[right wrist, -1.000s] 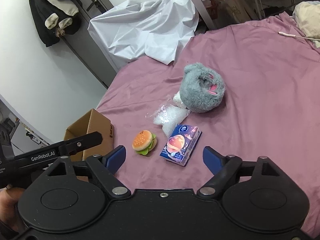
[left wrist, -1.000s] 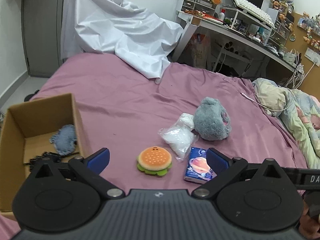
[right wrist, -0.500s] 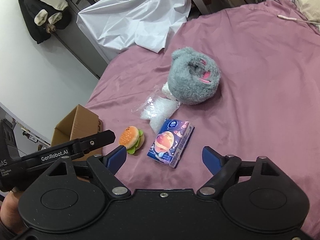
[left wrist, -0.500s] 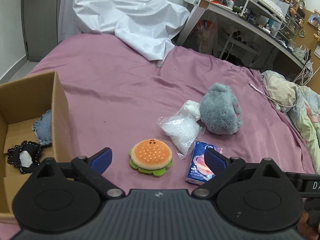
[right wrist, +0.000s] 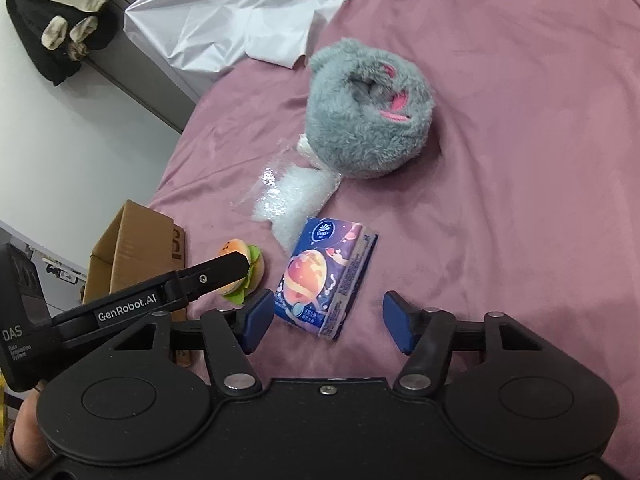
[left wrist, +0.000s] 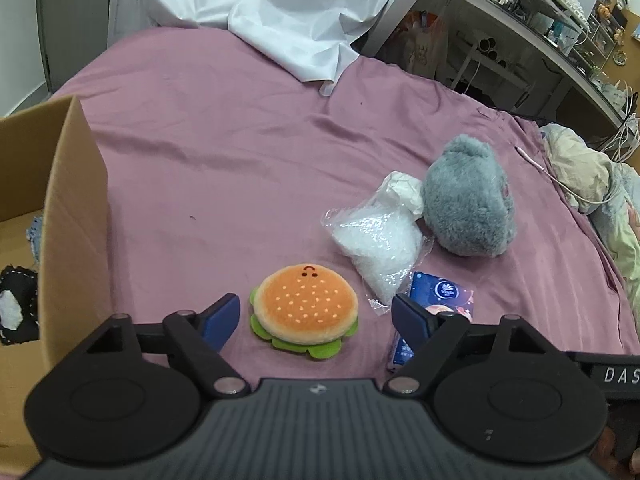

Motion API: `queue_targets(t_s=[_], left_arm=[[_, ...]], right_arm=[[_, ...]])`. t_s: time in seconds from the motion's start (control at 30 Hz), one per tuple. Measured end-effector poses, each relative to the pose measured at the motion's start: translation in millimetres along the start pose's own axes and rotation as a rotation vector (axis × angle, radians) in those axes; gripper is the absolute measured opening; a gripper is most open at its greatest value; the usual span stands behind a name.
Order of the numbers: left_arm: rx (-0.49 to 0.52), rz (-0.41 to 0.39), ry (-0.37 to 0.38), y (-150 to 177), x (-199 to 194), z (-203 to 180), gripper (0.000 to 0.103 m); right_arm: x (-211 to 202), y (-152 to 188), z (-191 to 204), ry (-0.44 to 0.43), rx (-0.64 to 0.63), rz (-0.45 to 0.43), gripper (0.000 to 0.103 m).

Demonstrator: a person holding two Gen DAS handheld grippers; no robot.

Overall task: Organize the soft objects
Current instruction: 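Grasp the burger plush with the left tool while the right grasps the planet-print tissue pack, then carry the burger plush with the left tool while the right carries the tissue pack to the box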

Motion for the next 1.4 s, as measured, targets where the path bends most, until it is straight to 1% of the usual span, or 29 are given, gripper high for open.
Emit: queue_targets(t_s=[0.03,0.13,0.27,0.3,0.33,0.37,0.4,0.53,0.73,1.0,1.4], left_arm=[[-0.005,0.005,0.004,0.1,2.5,0.9,0.078],[-0.013,0.023,0.015,-0.9,11.8,0.5,0.073],[-0.019,0.028,0.016,-2.9,18.7,0.9,0.068],[-0.023,0.026,0.015,-3.4,19.4,1.6,0.064],[-0.027,0.025,0.013,-3.4,19.8,2.6,0.057],[-0.028,0.025,0.014,-3.3,20.4,2.8,0.057],[-0.029,0.022,0.016,-2.9,20.1,2.9,0.057],[-0.021,0.01,0.021,-1.1,15.2,1.3,0.054],[0.0,-0.016,0.043,1.9,-1.7,-4.0,0.054],[0.01,-0.071,0.048,8.5,-36.0,-1.7,0.054],[0.04,-0.17,0.053,16.4,-87.5,-2.0,0.054]], right_arm=[[1.5,-1.0,-0.4,-0.002,0.003,0.003,0.057],[5.2,-4.3,-1.8,-0.01,0.015,0.006,0.054],[10.7,-6.9,-3.2,-0.019,0.037,0.004,0.053],[11.9,-7.9,-2.8,-0.018,0.037,0.002,0.051],[13.1,-8.5,-2.8,-0.013,0.035,0.002,0.046],[14.6,-10.2,-2.6,-0.007,0.033,0.003,0.043],[15.8,-11.1,-3.3,0.0,0.034,0.005,0.035],[12.6,-13.3,-4.5,-0.002,0.045,-0.001,0.028],[2.1,-7.6,5.0,0.017,0.012,-0.022,0.022],[-15.6,-1.6,21.1,0.033,-0.015,-0.072,0.02],[-49.3,8.8,61.5,0.042,-0.12,-0.172,0.02]])
Point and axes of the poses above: each gripper's, at about its wrist camera, not at the fingertips, and x roughly the way its jaws point, z to its left, y to its underside, the point moved 9 cm from there along x, roughly the way its jaws point, and after that the axes turned 14 degrees about z, right-handed, at the moved point
